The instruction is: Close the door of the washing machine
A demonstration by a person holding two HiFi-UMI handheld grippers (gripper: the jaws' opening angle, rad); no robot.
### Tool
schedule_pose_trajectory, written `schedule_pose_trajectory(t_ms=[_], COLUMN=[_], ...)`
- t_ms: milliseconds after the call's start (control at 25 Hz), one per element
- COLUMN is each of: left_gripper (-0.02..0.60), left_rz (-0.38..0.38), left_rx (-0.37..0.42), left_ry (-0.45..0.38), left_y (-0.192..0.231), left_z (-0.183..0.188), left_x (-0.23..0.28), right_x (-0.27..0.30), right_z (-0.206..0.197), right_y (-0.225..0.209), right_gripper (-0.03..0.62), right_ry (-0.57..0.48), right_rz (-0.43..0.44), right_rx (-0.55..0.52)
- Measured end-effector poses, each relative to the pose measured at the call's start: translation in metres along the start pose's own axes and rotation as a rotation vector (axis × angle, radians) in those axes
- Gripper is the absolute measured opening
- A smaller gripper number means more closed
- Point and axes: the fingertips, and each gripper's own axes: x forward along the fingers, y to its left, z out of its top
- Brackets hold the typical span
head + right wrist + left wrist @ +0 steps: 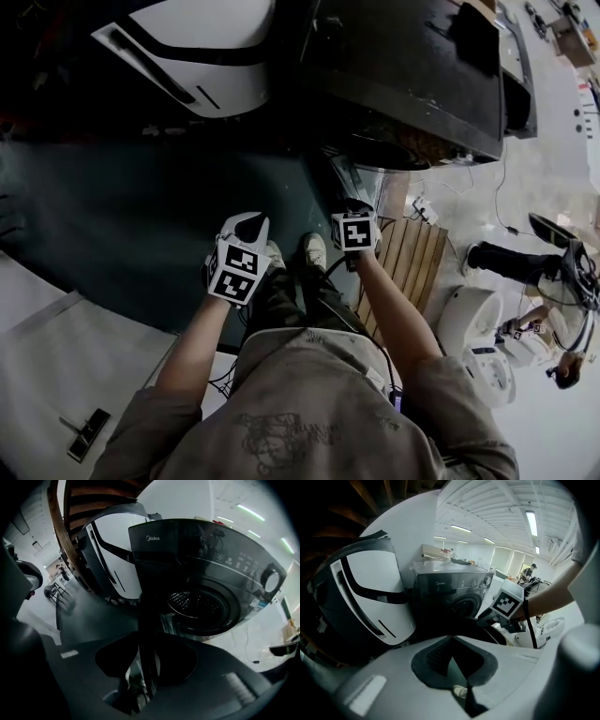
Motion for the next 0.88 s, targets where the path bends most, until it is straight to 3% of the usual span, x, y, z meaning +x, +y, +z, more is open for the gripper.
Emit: schedule_pose_trajectory(t_ms=[400, 880], left_gripper=[0.000, 0.000], left_rz=[-0.023, -0.022], left_rx=[0.048, 0.055], left_ry=[0.001, 0.014], left_y=[-0.008, 0.010], left_z=[0.032, 0.057], left_x=[0.026, 0.057], right_x=[-0.004, 0.001], right_z=[0.020, 0.053], right_y=[-0.062, -0.111], right_gripper=[0.167, 0.189], right_ry=[-0.030, -0.083], right_rz=[-0.091, -0.174], right_rx=[-0.092, -0.205])
